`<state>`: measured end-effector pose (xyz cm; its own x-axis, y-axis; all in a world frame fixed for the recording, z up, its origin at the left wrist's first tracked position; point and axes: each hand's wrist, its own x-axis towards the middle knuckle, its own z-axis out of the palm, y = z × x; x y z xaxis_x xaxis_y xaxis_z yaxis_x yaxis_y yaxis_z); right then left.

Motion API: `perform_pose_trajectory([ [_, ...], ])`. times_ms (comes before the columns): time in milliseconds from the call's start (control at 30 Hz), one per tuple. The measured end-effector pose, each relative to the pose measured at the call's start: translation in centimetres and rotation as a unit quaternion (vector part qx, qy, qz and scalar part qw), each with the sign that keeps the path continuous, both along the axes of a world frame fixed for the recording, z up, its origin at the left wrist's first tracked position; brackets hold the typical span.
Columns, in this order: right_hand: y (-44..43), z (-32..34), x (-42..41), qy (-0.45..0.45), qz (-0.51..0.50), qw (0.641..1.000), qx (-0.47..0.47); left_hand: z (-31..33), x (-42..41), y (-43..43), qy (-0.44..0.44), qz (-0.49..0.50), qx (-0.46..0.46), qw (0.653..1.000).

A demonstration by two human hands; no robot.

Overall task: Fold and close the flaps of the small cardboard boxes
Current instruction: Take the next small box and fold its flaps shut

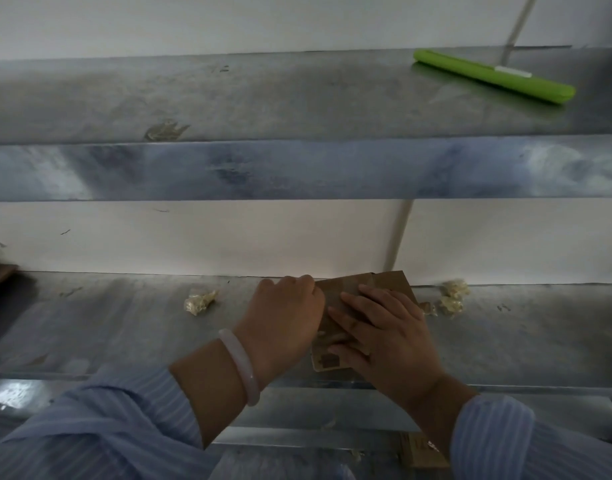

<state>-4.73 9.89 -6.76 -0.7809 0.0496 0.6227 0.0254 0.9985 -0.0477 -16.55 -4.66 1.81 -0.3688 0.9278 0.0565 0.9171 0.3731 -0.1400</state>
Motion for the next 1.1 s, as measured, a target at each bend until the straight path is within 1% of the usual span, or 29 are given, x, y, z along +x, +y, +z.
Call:
perform_pose_trajectory([
  [100, 0.0, 0.1, -0.1, 0.005, -0.001, 1.000, 0.003, 0.1, -0.3, -0.1, -0.031, 0.011, 0.001, 0.999],
  [233, 0.0, -0.1, 0.0, 0.006, -0.002, 1.000, 0.000, -0.7, -1.0, -0.3, -0.124, 0.040, 0.041, 0.991],
  [333, 0.2, 0.0, 0.0, 0.007, -0.006, 1.000, -0.009, -2.4, -1.1, 0.0, -0.154, 0.061, 0.087, 0.982],
  [400, 0.2, 0.1, 0.0, 0.005, -0.013, 1.000, -0.011, -3.5, -0.9, 0.1, -0.204, 0.104, 0.151, 0.962],
  [433, 0.1, 0.1, -0.1, 0.005, -0.015, 1.000, -0.013, -4.0, -0.8, 0.2, -0.245, 0.139, 0.191, 0.940],
  [467, 0.1, 0.1, -0.2, 0.004, -0.016, 1.000, -0.016, -4.3, -0.7, 0.2, -0.298, 0.184, 0.229, 0.908],
  [533, 0.0, 0.0, -0.2, 0.003, -0.017, 1.000, -0.020, -4.8, -0.1, 0.3, -0.414, 0.287, 0.281, 0.817],
  [600, -0.1, -0.1, 0.0, 0.006, -0.017, 1.000, -0.026, -5.1, 0.9, 0.3, -0.509, 0.356, 0.331, 0.710],
  [667, 0.0, -0.2, 0.1, 0.010, -0.017, 0.999, -0.035, -5.1, 1.4, 0.2, -0.577, 0.370, 0.387, 0.617],
  [700, 0.1, -0.2, 0.2, 0.009, -0.017, 0.999, -0.039, -4.8, 1.4, 0.1, -0.604, 0.364, 0.409, 0.578],
  [733, 0.1, -0.1, 0.2, 0.007, -0.017, 0.999, -0.040, -4.4, 1.3, 0.0, -0.623, 0.353, 0.424, 0.554],
  [767, 0.1, 0.0, 0.3, 0.004, -0.017, 0.999, -0.037, -4.2, 0.9, 0.0, -0.619, 0.340, 0.425, 0.567],
  [833, -0.1, 0.1, 0.4, 0.002, -0.015, 0.999, -0.028, -4.0, 0.3, -0.1, -0.551, 0.306, 0.396, 0.668],
  [867, -0.3, 0.1, 0.4, 0.005, -0.015, 0.999, -0.030, -4.0, 0.2, 0.0, -0.516, 0.297, 0.383, 0.706],
  [900, -0.4, 0.1, 0.4, 0.008, -0.017, 0.999, -0.036, -3.9, 0.2, 0.1, -0.500, 0.296, 0.379, 0.720],
  [933, -0.4, 0.1, 0.5, 0.010, -0.019, 0.999, -0.044, -3.9, 0.3, 0.1, -0.500, 0.302, 0.386, 0.714],
  [967, -0.3, 0.2, 0.6, 0.011, -0.023, 0.998, -0.051, -4.0, 0.4, 0.2, -0.514, 0.311, 0.399, 0.693],
  [1067, 0.0, 0.8, 0.9, 0.009, -0.047, 0.996, -0.081, -3.8, 0.9, 0.6, -0.589, 0.315, 0.446, 0.596],
  [1100, 0.0, 1.2, 1.1, 0.008, -0.058, 0.993, -0.103, -3.7, 1.0, 0.7, -0.604, 0.306, 0.458, 0.577],
])
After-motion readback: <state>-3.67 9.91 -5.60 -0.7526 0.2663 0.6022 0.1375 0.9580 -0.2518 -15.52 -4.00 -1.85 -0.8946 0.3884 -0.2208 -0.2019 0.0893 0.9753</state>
